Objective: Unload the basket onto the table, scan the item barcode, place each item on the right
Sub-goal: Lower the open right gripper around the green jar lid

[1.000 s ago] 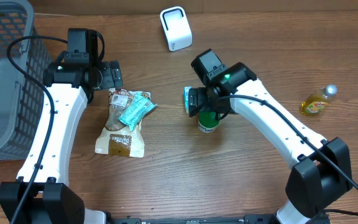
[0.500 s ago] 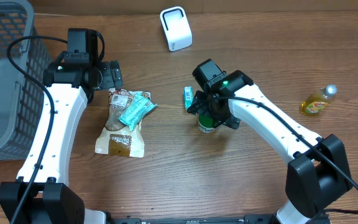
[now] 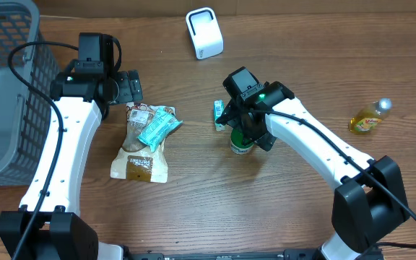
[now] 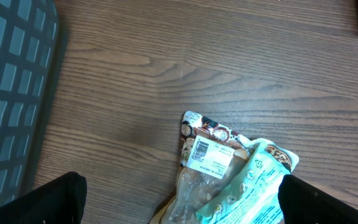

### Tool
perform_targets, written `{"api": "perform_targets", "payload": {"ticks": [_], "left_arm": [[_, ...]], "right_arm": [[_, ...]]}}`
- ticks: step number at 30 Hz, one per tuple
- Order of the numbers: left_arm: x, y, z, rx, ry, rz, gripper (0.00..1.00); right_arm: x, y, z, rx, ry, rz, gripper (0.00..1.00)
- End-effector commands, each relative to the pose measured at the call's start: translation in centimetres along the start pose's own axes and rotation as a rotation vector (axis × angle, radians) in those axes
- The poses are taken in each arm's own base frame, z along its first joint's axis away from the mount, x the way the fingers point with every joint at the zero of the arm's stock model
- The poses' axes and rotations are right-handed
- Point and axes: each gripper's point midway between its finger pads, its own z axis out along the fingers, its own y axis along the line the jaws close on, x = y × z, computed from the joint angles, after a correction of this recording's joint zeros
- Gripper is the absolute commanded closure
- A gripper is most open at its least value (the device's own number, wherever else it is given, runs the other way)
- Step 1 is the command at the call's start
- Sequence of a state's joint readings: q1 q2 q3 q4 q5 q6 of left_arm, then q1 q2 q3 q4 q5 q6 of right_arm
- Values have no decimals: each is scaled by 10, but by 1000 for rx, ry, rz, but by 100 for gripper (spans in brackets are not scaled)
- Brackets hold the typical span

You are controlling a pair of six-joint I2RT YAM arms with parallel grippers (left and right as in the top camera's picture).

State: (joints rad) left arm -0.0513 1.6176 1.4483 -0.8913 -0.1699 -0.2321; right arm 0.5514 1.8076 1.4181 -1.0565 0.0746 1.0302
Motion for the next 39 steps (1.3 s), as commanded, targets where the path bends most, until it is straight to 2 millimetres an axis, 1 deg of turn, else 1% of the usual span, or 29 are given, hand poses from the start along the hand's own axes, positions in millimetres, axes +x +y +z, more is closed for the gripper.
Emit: {"api": "perform_targets", "payload": {"ticks": [1, 15, 20, 25, 29, 39], "left_arm": [[-5, 4, -4, -12, -19, 4, 0], [-5, 4, -4, -12, -19, 4, 0], [-5, 4, -4, -12, -19, 4, 0], [-5, 4, -4, -12, -19, 4, 0], [-5, 4, -4, -12, -19, 4, 0], [-5, 4, -4, -12, -19, 5, 0]], "right_arm": [[1, 1, 1, -1, 2, 18, 0], [0, 4, 1, -16, -5, 21, 0], [-1, 5, 1, -19, -7, 149, 0], [-4, 9, 1, -34, -18, 156, 0], [-10, 9, 1, -33, -53, 157, 0], [-13, 10, 1, -37, -68, 181, 0]]}}
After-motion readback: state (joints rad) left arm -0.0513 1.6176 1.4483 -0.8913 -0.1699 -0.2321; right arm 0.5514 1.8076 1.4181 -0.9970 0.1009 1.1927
